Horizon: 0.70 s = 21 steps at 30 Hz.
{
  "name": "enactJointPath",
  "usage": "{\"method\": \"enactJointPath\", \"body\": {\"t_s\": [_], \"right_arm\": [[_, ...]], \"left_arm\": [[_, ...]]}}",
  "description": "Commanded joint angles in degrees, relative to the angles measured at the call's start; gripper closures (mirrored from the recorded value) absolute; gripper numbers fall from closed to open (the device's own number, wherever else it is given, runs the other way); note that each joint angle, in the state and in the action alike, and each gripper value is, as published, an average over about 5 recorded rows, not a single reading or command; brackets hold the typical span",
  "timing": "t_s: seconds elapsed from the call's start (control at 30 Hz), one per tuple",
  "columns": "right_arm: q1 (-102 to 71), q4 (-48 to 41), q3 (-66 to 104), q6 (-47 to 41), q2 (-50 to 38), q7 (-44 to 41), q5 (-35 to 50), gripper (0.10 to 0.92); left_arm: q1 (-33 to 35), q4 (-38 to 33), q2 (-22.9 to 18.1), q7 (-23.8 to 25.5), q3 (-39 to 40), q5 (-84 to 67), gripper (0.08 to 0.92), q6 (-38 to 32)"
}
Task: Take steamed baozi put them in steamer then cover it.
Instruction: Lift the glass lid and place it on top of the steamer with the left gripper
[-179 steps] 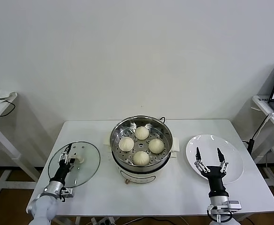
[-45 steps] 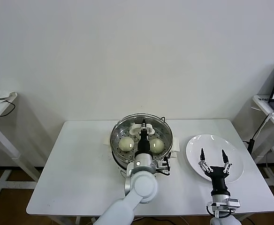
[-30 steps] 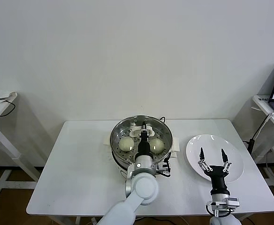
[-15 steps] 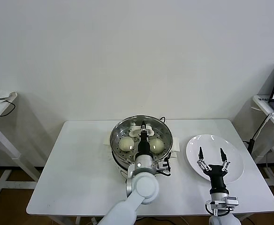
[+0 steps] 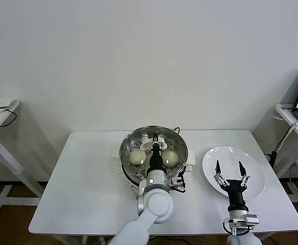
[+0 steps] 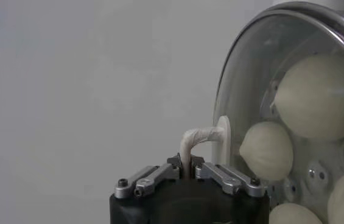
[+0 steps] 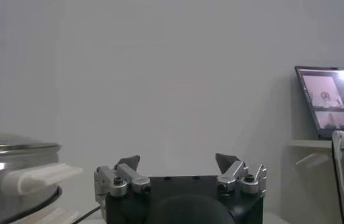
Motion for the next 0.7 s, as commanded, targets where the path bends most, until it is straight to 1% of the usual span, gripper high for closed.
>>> {"method": "enactJointPath", "body": {"t_s": [0.03, 0.57, 0.63, 0.7], "right_arm": [[-0.07, 0.08, -0.06, 0.07, -0.01, -0.02, -0.07, 0.203], [0.09, -0.06, -0.19, 0.02, -0.15, -0.12, -0.17, 0.203], [0.13, -0.11, -0.19, 0.03, -0.18, -0.12, -0.17, 0.203], [0.16, -0.15, -0.19, 0.03, -0.24, -0.12, -0.17, 0.203]], "left_arm": [[0.11, 0.36, -0.14, -0.47, -0.22, 0.43, 0.808, -0.58], [1.11, 0.1, -0.95, -0.9, -0.61, 1.4, 0.805, -2.62], [1.36, -0.21, -0.91, -0.89, -0.58, 1.56, 0.782, -2.75], [1.54, -0.54, -0.79, -0.89, -0.57, 1.63, 0.733, -2.78]]}}
